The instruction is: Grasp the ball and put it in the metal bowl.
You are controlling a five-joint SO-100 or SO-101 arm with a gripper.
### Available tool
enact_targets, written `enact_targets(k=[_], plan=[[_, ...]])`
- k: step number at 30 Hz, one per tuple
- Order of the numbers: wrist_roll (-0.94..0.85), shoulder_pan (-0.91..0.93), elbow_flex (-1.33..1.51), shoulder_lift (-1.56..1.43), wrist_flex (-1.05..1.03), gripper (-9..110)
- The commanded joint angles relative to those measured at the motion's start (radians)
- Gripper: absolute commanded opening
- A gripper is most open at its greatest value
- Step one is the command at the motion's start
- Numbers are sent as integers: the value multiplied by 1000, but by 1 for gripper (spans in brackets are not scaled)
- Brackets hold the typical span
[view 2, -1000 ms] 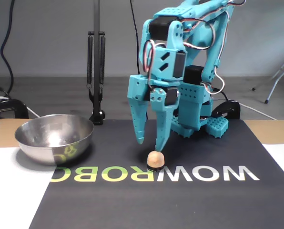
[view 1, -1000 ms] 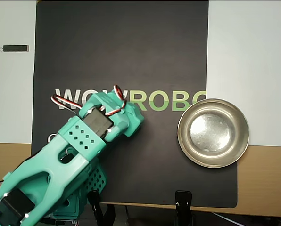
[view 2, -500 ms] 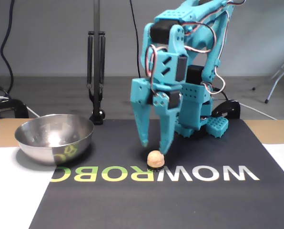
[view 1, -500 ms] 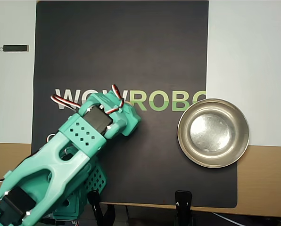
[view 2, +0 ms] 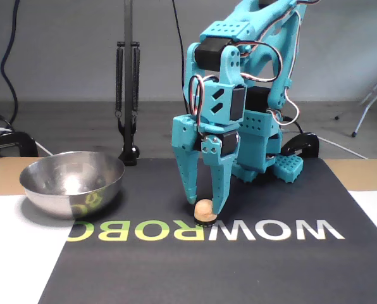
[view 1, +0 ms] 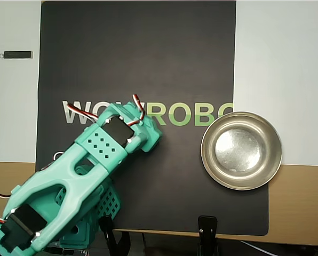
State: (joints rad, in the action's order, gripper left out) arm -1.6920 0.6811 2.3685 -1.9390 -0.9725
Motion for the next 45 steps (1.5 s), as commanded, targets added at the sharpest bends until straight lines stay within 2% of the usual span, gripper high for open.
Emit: enact_targets(k=[1,45], plan=[[-6,-8,-12,8,6,56],[-5,-14,0,44,55,56]])
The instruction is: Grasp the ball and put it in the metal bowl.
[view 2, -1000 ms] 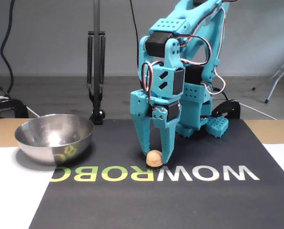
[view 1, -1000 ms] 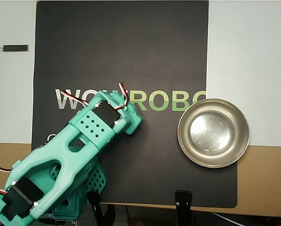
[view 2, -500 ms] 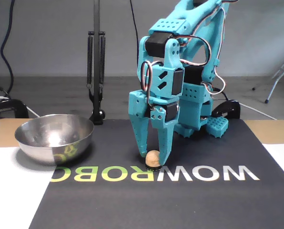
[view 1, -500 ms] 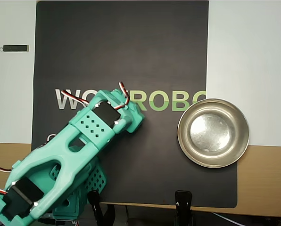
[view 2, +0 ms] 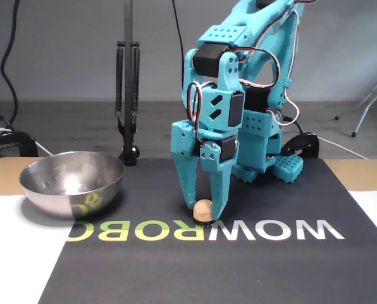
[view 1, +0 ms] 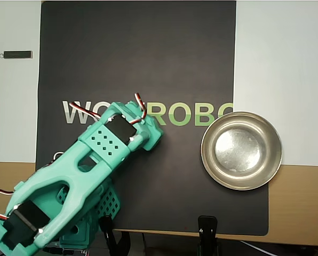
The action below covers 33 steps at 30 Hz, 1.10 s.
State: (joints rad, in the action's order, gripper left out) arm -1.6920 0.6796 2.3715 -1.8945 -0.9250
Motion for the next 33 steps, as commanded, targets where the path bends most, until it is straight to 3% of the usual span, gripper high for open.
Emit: enact_targets(k=[1,33], plan=[[-5,-17,-3,0,8,56],[-5,-18,-3,54,55,56]])
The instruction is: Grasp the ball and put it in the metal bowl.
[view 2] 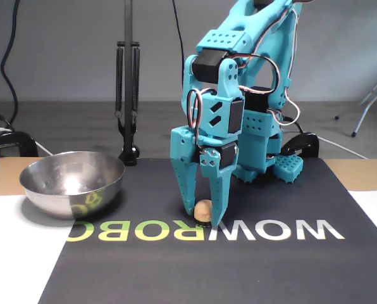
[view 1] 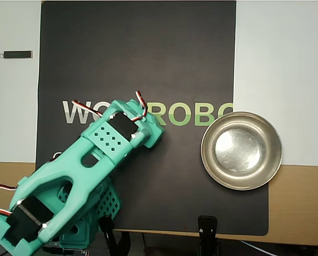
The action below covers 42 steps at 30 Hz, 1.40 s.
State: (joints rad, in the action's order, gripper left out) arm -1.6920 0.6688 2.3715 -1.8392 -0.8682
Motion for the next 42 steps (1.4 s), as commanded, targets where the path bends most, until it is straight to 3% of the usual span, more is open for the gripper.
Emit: enact_targets(k=[1,42], plan=[[-5,-8,-3,-2,-2,56],[-5,-5,14,-14,5,56]])
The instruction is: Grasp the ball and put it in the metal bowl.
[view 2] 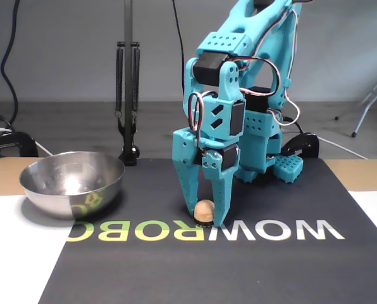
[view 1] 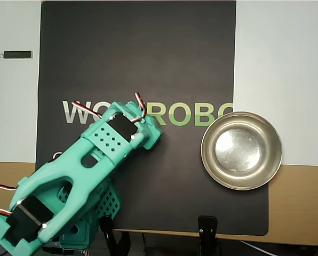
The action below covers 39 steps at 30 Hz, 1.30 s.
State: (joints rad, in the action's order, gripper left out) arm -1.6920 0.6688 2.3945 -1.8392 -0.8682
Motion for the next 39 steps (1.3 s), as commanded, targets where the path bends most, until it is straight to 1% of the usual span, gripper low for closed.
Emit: enact_targets(k=[1,3,6,8,39], plan=[[-5,-5,-9,-14,5,56],[-5,-5,-9,-14,5,49],[-5,-6,-9,-14,5,32],[-5,-6,-9,-14,5,26],[-2,2,-26,-23,5,24]])
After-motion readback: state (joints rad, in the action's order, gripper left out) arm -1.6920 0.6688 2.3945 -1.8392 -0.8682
